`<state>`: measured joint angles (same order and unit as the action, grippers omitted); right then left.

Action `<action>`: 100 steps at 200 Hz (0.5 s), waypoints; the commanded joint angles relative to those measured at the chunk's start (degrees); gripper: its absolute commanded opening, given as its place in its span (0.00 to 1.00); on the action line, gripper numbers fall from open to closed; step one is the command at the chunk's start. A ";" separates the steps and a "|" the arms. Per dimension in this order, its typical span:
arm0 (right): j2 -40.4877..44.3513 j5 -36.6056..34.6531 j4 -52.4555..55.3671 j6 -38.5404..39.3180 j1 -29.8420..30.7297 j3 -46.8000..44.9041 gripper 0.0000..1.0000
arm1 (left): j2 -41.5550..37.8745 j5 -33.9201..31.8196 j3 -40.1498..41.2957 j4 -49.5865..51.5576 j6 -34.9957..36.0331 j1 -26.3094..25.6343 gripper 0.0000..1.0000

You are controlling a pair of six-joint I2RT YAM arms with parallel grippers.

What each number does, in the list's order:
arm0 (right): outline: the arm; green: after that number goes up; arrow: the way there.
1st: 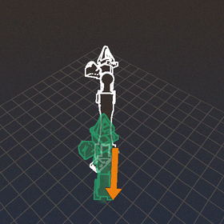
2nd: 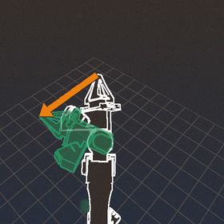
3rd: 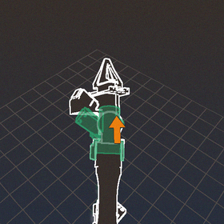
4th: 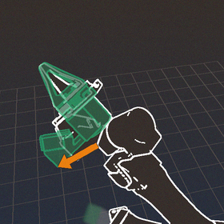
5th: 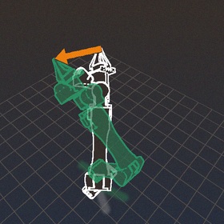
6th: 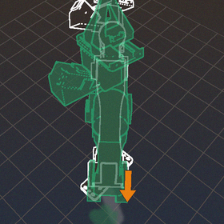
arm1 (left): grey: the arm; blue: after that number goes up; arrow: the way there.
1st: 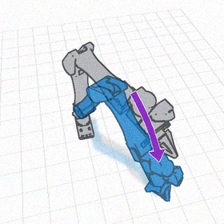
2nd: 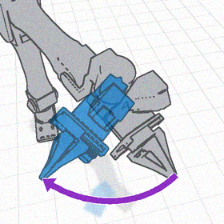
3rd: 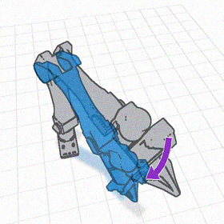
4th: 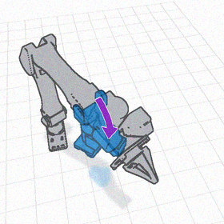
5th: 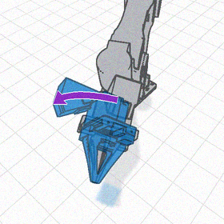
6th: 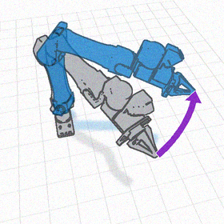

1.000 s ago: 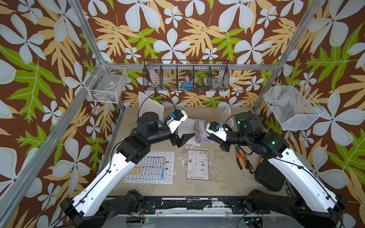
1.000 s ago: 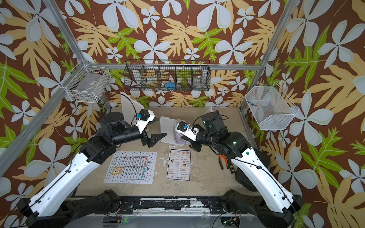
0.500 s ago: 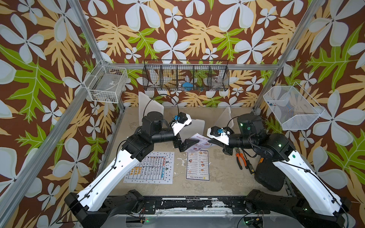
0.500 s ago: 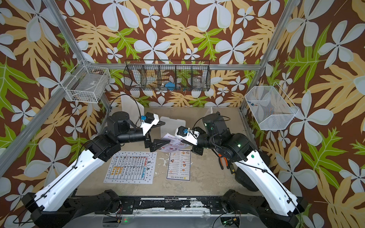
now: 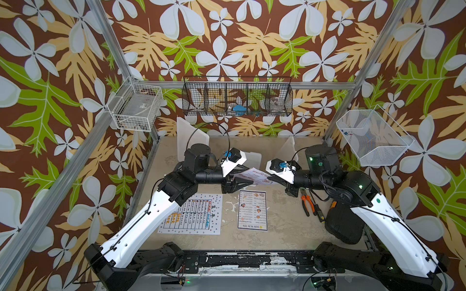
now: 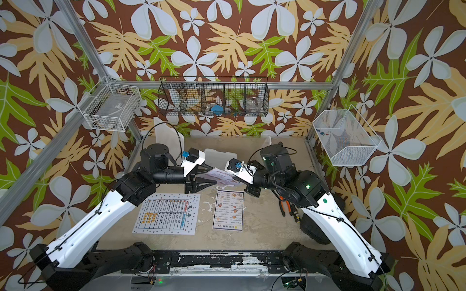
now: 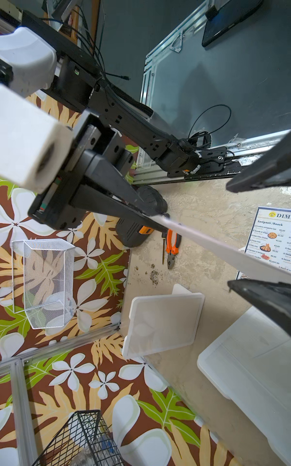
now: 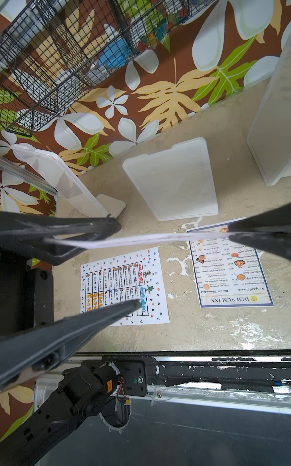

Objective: Insert the menus into the narrow rack
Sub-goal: Pick up the menu from the center of the board.

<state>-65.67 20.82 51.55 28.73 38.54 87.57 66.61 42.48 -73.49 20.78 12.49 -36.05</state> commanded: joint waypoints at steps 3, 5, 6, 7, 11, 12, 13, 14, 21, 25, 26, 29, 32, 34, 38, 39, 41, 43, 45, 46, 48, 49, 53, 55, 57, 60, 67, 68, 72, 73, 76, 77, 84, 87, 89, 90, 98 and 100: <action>0.02 0.10 -0.18 -0.86 -0.04 0.54 0.00 | -0.24 -1.05 0.19 0.49 1.54 0.11 0.44; -0.05 0.14 -0.15 -0.87 0.02 0.57 0.00 | -0.29 -1.32 0.24 0.49 1.61 0.11 0.43; -0.06 0.12 -0.10 -0.87 0.03 0.58 0.00 | -0.32 -1.46 0.26 0.49 1.63 0.11 0.42; -0.07 0.15 -0.07 -0.82 0.03 0.58 0.00 | -0.37 -1.58 0.27 0.49 1.69 0.11 0.42; -0.07 0.19 0.02 -0.87 0.04 0.54 0.00 | -0.47 -2.06 0.28 0.49 1.82 0.11 0.39; -0.07 0.19 0.03 -0.82 0.08 0.52 0.00 | -0.54 -2.23 0.24 0.49 1.83 0.11 0.38; -0.07 0.19 0.04 -0.85 0.06 0.51 0.00 | -0.57 -2.40 0.26 0.49 1.83 0.11 0.38; -0.07 0.19 0.04 -0.86 0.05 0.50 0.00 | -0.59 -2.53 0.27 0.49 1.88 0.11 0.37; -0.07 0.19 0.04 -0.94 0.07 0.54 0.00 | -0.90 -3.27 0.28 0.65 2.16 0.11 0.32; 0.03 0.19 -0.03 -1.00 -0.01 0.48 0.00 | -1.03 -3.67 0.36 0.67 2.31 0.11 0.30; 0.02 0.19 -0.04 -0.98 -0.03 0.49 0.00 | -1.08 -3.74 0.37 0.67 2.34 0.11 0.29; 0.02 0.19 -0.07 -0.96 0.01 0.42 0.00 | -1.19 -3.97 0.37 0.67 2.39 0.11 0.27; 0.03 0.17 -0.17 -1.11 0.02 0.39 0.00 | -1.34 -4.18 0.43 0.74 2.44 0.11 0.25; 0.04 0.18 -0.21 -1.13 -0.01 0.36 0.00 | -1.42 -4.30 0.45 0.75 2.51 0.11 0.24; 0.02 0.22 -0.22 -1.22 0.00 0.32 0.00 | -1.60 -4.55 0.50 0.76 2.58 0.11 0.21; 0.02 0.25 -0.27 -1.26 -0.02 0.32 0.00 | -1.63 -4.62 0.52 0.76 2.56 0.11 0.21; 0.06 0.31 -0.25 -1.30 0.05 0.25 0.00 | -1.69 -4.78 0.54 0.76 2.61 0.11 0.19; 0.09 0.39 -0.30 -1.31 0.02 0.28 0.00 | -1.80 -4.88 0.54 0.76 2.62 0.11 0.18; 0.03 0.44 -0.37 -1.31 0.01 0.25 0.00 | -1.87 -5.00 0.59 0.82 2.60 0.11 0.17; 0.02 0.49 -0.38 -1.35 0.07 0.24 0.00 | -1.90 -5.06 0.61 0.79 2.57 0.11 0.16; 0.06 0.53 -0.35 -1.39 0.00 0.23 0.00 | -1.98 -5.15 0.63 0.79 2.61 0.11 0.15; 0.04 0.53 -0.42 -1.39 0.07 0.23 0.00 | -2.04 -5.18 0.63 0.82 2.62 0.11 0.15; 0.02 0.69 -0.52 -1.44 0.04 0.23 0.00 | -2.21 -5.40 0.71 0.80 2.67 0.11 0.13; 0.02 0.77 -0.54 -1.47 0.00 0.23 0.00 | -2.26 -5.50 0.65 0.77 2.70 0.11 0.11; 0.04 0.84 -0.56 -1.48 -0.04 0.23 0.00 | -2.31 -5.59 0.77 0.76 2.67 0.11 0.10; -0.03 0.95 -0.64 -1.48 0.03 0.18 0.00 | -2.42 -5.69 0.80 0.76 2.69 0.11 0.08; -0.03 1.21 -0.79 -1.56 -0.04 0.23 0.00 | -2.57 -5.79 0.81 0.76 2.68 0.11 0.05; -0.05 1.27 -0.81 -1.57 0.00 0.23 0.00 | -2.60 -5.81 0.81 0.76 2.70 0.11 0.04; -0.06 1.45 -0.93 -1.65 0.03 0.23 0.00 | -2.62 -5.83 0.81 0.76 2.62 0.11 0.02; -0.07 1.48 -0.97 -1.66 0.03 0.23 0.00 | -2.67 -5.83 0.81 0.76 2.58 0.11 0.02; -0.05 1.64 -1.02 -1.80 -0.03 0.16 0.00 | -2.71 -5.87 0.79 0.77 2.66 0.11 0.00; -0.06 1.66 -1.06 -1.82 0.01 0.19 0.00 | -2.71 -5.89 0.80 0.85 2.64 0.11 0.00; -0.07 1.97 -1.34 -2.00 -0.04 0.13 0.00 | -2.79 -5.96 0.81 0.76 2.62 0.11 0.00; -0.07 2.14 -1.52 -2.07 0.01 0.08 0.00 | -2.80 -6.00 0.79 0.76 2.60 0.11 0.00; -0.05 2.26 -1.64 -2.16 -0.01 0.06 0.00 | -2.80 -6.05 0.85 0.71 2.55 0.11 0.00; -0.06 2.32 -1.72 -2.17 0.01 0.06 0.00 | -2.80 -6.07 0.87 0.69 2.55 0.11 0.00; -0.07 2.62 -2.15 -2.53 0.02 -0.10 0.00 | -2.87 -6.37 0.94 0.52 2.42 0.11 0.00; -0.07 2.68 -2.29 -2.63 0.03 -0.16 0.00 | -2.88 -6.47 0.93 0.46 2.42 0.11 0.00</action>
<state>-65.69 21.76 51.03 27.42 38.50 87.57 64.01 37.34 -72.75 21.47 14.98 -36.05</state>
